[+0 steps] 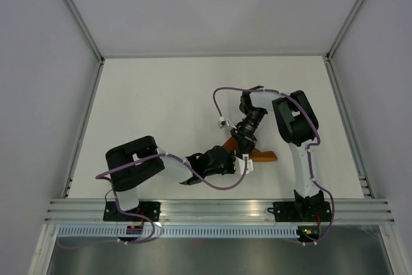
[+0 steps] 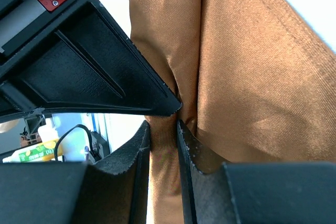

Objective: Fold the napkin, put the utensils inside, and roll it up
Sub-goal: Roll the napkin with the utensil

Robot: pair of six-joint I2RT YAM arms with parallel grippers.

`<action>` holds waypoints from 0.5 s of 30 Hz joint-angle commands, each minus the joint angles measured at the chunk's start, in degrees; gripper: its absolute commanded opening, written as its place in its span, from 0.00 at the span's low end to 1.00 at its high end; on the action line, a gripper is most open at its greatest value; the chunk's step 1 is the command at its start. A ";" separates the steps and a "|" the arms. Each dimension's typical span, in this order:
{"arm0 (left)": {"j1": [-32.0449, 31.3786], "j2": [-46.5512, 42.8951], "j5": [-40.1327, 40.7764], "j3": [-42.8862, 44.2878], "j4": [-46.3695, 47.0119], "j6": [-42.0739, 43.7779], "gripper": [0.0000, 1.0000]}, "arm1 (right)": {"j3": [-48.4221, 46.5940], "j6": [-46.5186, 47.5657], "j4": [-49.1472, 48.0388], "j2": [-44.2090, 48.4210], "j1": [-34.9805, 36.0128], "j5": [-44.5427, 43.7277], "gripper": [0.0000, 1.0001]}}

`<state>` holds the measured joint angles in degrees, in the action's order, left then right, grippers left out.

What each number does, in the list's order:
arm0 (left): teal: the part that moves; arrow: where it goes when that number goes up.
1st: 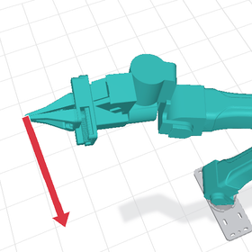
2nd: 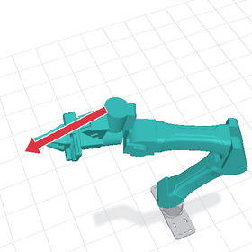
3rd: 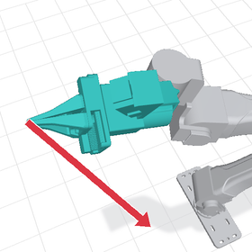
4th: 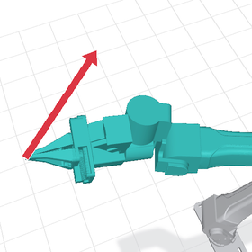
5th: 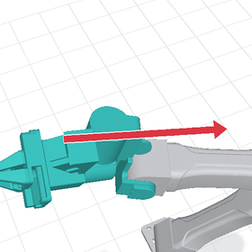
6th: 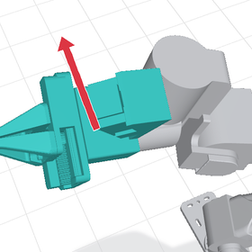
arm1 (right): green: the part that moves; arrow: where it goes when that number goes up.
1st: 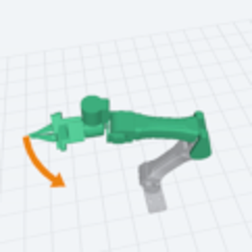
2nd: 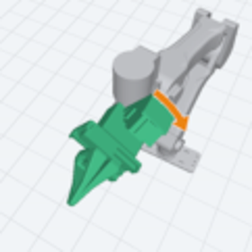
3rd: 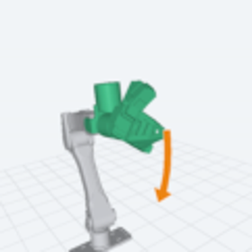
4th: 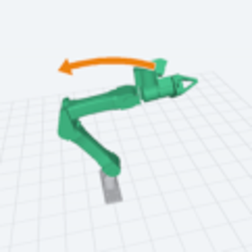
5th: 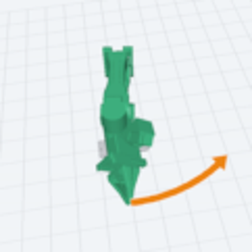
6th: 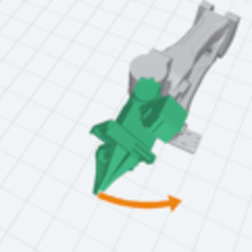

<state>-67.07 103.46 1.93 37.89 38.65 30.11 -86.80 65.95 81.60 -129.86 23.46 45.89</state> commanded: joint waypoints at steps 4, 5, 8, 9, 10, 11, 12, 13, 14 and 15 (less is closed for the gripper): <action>4.39 -0.71 -10.27 1.31 -2.70 -7.60 0.02 | 2.78 0.50 -16.20 2.41 -1.22 -8.36 0.31; 5.79 -0.98 -11.68 1.48 -3.75 -8.30 0.02 | 2.52 0.49 -16.04 3.20 -1.92 -7.75 0.34; 9.39 -1.42 -17.30 1.92 -5.60 -13.30 0.02 | 0.59 0.32 -13.58 6.19 -3.50 -5.46 0.37; 10.19 -1.16 -19.84 2.27 -6.39 -14.45 0.02 | -0.37 0.14 -12.79 6.81 -3.95 -4.68 0.38; 10.99 -0.89 -20.99 2.80 -7.36 -15.25 0.02 | -0.64 -0.29 -13.05 7.51 -4.39 -4.32 0.38; 12.30 -0.63 -22.49 3.85 -8.41 -16.04 0.02 | -0.82 -0.91 -13.48 8.30 -5.78 -3.97 0.39; 12.83 0.07 -25.20 4.38 -10.07 -17.44 0.02 | -1.43 -1.18 -13.49 9.79 -6.58 -3.36 0.38; 13.36 0.34 -26.36 4.82 -10.52 -18.06 0.02 | -1.61 -1.79 -13.92 10.59 -7.37 -2.22 0.39; 14.41 0.60 -27.50 5.61 -10.96 -19.11 0.02 | -1.79 -2.84 -14.62 12.25 -9.21 -1.51 0.39; 14.94 1.04 -28.73 5.79 -11.66 -19.73 0.02 | -1.88 -3.46 -15.24 13.14 -10.36 -0.81 0.39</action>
<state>-53.71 103.46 -18.09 41.98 32.08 16.80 -86.08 63.16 71.44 -122.13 17.39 44.60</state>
